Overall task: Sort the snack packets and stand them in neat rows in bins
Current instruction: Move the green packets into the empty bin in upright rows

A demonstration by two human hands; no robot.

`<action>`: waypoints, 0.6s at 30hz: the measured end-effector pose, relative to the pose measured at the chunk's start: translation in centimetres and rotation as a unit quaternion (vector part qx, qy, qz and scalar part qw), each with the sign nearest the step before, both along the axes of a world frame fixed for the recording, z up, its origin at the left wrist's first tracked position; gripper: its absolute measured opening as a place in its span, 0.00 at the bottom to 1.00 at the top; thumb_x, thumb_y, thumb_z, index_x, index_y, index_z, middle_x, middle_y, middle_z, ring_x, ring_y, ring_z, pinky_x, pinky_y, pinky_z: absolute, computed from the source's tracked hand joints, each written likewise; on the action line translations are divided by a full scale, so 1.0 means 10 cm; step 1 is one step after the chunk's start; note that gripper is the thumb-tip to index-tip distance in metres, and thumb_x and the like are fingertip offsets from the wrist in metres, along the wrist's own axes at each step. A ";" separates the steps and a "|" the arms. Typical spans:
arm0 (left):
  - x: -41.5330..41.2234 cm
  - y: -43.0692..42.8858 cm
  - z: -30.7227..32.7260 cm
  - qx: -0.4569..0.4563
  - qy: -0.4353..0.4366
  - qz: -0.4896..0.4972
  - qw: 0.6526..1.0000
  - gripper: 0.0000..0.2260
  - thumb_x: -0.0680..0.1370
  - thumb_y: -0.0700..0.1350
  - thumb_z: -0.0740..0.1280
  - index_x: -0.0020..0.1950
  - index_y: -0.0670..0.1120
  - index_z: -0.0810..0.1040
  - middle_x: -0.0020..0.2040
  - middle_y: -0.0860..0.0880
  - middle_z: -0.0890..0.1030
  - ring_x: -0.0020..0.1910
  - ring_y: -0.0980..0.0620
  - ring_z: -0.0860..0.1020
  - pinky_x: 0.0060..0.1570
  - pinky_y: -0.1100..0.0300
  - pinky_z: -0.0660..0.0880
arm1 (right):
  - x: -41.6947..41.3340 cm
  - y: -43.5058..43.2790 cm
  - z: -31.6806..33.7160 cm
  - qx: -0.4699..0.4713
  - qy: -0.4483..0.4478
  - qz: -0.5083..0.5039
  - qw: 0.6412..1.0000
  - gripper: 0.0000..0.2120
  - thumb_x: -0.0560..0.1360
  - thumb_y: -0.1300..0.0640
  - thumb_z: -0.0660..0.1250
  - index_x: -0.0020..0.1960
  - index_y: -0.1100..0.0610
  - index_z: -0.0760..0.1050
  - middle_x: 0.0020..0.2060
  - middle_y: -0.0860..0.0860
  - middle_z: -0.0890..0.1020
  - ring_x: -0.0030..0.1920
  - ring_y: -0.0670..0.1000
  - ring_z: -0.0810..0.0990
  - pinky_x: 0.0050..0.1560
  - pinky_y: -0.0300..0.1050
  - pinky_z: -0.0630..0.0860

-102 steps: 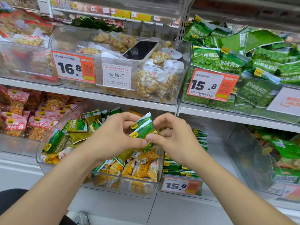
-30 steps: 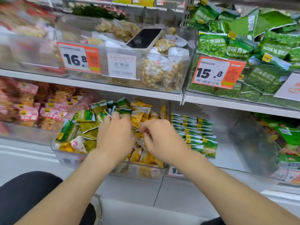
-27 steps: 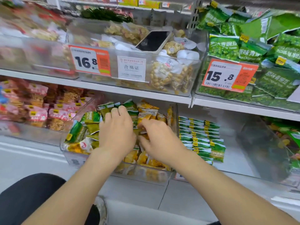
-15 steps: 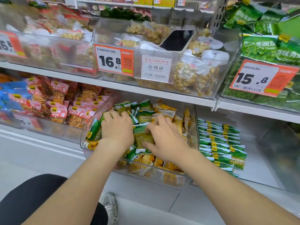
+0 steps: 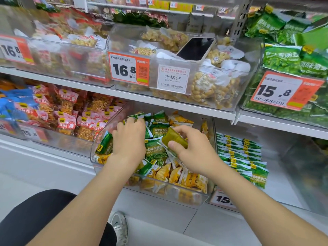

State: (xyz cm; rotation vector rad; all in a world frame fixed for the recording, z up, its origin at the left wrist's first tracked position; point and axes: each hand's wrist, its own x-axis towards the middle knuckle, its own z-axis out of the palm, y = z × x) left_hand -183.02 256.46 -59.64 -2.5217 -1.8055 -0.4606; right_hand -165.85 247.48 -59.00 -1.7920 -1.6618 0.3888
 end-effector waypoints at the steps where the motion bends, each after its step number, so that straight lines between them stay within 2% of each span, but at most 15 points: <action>1: -0.01 -0.02 0.02 0.001 -0.021 -0.016 1.000 0.24 0.72 0.27 0.68 0.66 0.44 0.76 0.62 0.41 0.76 0.60 0.35 0.76 0.56 0.41 0.75 | 0.03 -0.03 0.02 0.006 0.013 -0.003 1.000 0.10 0.82 0.50 0.70 0.62 0.47 0.79 0.50 0.42 0.84 0.48 0.44 0.82 0.50 0.45 0.77; 3: -0.02 -0.07 0.05 0.002 -0.063 -0.042 0.997 0.22 0.73 0.26 0.67 0.64 0.44 0.78 0.61 0.42 0.76 0.57 0.37 0.78 0.52 0.45 0.74 | 0.07 -0.06 0.04 0.019 0.043 -0.015 0.999 0.05 0.82 0.51 0.70 0.57 0.46 0.80 0.42 0.44 0.84 0.38 0.45 0.82 0.42 0.46 0.78; 5: -0.03 -0.15 0.10 0.001 -0.096 -0.065 0.993 0.18 0.75 0.29 0.67 0.63 0.43 0.78 0.61 0.43 0.75 0.56 0.37 0.78 0.50 0.46 0.75 | 0.10 -0.11 0.06 0.030 0.093 -0.036 0.995 0.06 0.80 0.52 0.72 0.56 0.45 0.80 0.38 0.47 0.85 0.33 0.47 0.82 0.37 0.50 0.81; 8: -0.03 -0.27 0.18 0.003 -0.113 -0.109 0.988 0.11 0.77 0.35 0.68 0.60 0.40 0.80 0.63 0.44 0.76 0.62 0.41 0.78 0.57 0.47 0.75 | 0.11 -0.20 0.11 0.050 0.204 -0.064 0.976 0.17 0.75 0.54 0.79 0.60 0.45 0.77 0.43 0.46 0.88 0.41 0.49 0.87 0.45 0.50 0.85; 10: -0.03 -0.36 0.25 0.017 -0.153 -0.131 0.979 0.08 0.78 0.37 0.67 0.54 0.39 0.83 0.63 0.44 0.80 0.68 0.46 0.77 0.64 0.53 0.71 | 0.13 -0.26 0.15 0.066 0.233 -0.084 0.967 0.14 0.75 0.55 0.79 0.58 0.48 0.80 0.43 0.45 0.88 0.43 0.47 0.87 0.47 0.48 0.85; 11: -0.02 -0.42 0.30 0.015 -0.186 -0.135 0.973 0.08 0.79 0.39 0.67 0.54 0.40 0.84 0.63 0.45 0.82 0.67 0.51 0.79 0.64 0.57 0.71 | 0.15 -0.29 0.17 0.078 0.232 -0.095 0.965 0.10 0.76 0.54 0.78 0.55 0.48 0.82 0.43 0.44 0.88 0.44 0.45 0.87 0.47 0.47 0.83; 12: -0.01 -0.48 0.34 0.000 -0.220 -0.133 0.966 0.09 0.80 0.41 0.68 0.57 0.42 0.85 0.60 0.47 0.85 0.57 0.57 0.83 0.58 0.62 0.73 | 0.16 -0.32 0.19 0.091 0.224 -0.103 0.965 0.05 0.77 0.54 0.76 0.52 0.48 0.83 0.43 0.43 0.88 0.45 0.43 0.86 0.48 0.46 0.81; 13: 0.00 -0.52 0.38 -0.025 -0.257 -0.132 0.957 0.11 0.81 0.43 0.68 0.62 0.46 0.85 0.53 0.51 0.86 0.41 0.62 0.82 0.45 0.66 0.74 | 0.16 -0.36 0.20 0.106 0.214 -0.110 0.965 0.02 0.78 0.53 0.75 0.51 0.48 0.83 0.43 0.42 0.88 0.46 0.42 0.85 0.50 0.47 0.81; 14: 0.02 -0.55 0.39 -0.062 -0.296 -0.134 0.944 0.11 0.82 0.45 0.69 0.64 0.49 0.84 0.44 0.55 0.84 0.30 0.62 0.77 0.36 0.69 0.72 | 0.17 -0.40 0.20 0.122 0.203 -0.117 0.964 0.01 0.79 0.52 0.73 0.51 0.48 0.83 0.43 0.42 0.87 0.46 0.42 0.84 0.50 0.49 0.81; 15: 0.06 -0.57 0.40 -0.100 -0.341 -0.139 0.925 0.11 0.82 0.47 0.70 0.64 0.53 0.84 0.39 0.59 0.80 0.27 0.61 0.75 0.33 0.71 0.71 | 0.16 -0.44 0.20 0.139 0.194 -0.126 0.963 0.02 0.80 0.51 0.72 0.52 0.47 0.82 0.43 0.43 0.87 0.46 0.44 0.84 0.50 0.52 0.82; 16: 0.12 -0.59 0.38 -0.136 -0.384 -0.146 0.901 0.10 0.82 0.47 0.70 0.63 0.56 0.84 0.39 0.59 0.79 0.30 0.60 0.78 0.37 0.68 0.76 | 0.15 -0.49 0.20 0.156 0.187 -0.130 0.961 0.02 0.81 0.51 0.71 0.53 0.46 0.80 0.43 0.43 0.86 0.44 0.46 0.84 0.47 0.56 0.83; 17: 0.17 -0.61 0.36 -0.174 -0.428 -0.154 0.874 0.10 0.83 0.47 0.70 0.62 0.58 0.84 0.42 0.58 0.80 0.40 0.56 0.83 0.47 0.60 0.82 | 0.12 -0.54 0.19 0.171 0.180 -0.125 0.961 0.02 0.81 0.50 0.70 0.54 0.45 0.78 0.43 0.44 0.85 0.43 0.48 0.84 0.45 0.59 0.83; 18: 0.24 -0.64 0.35 -0.211 -0.460 -0.156 0.848 0.10 0.83 0.48 0.70 0.61 0.60 0.83 0.47 0.57 0.81 0.51 0.51 0.84 0.56 0.51 0.82 | 0.10 -0.59 0.18 0.183 0.167 -0.113 0.962 0.04 0.82 0.50 0.69 0.55 0.44 0.77 0.44 0.44 0.84 0.43 0.49 0.84 0.44 0.60 0.83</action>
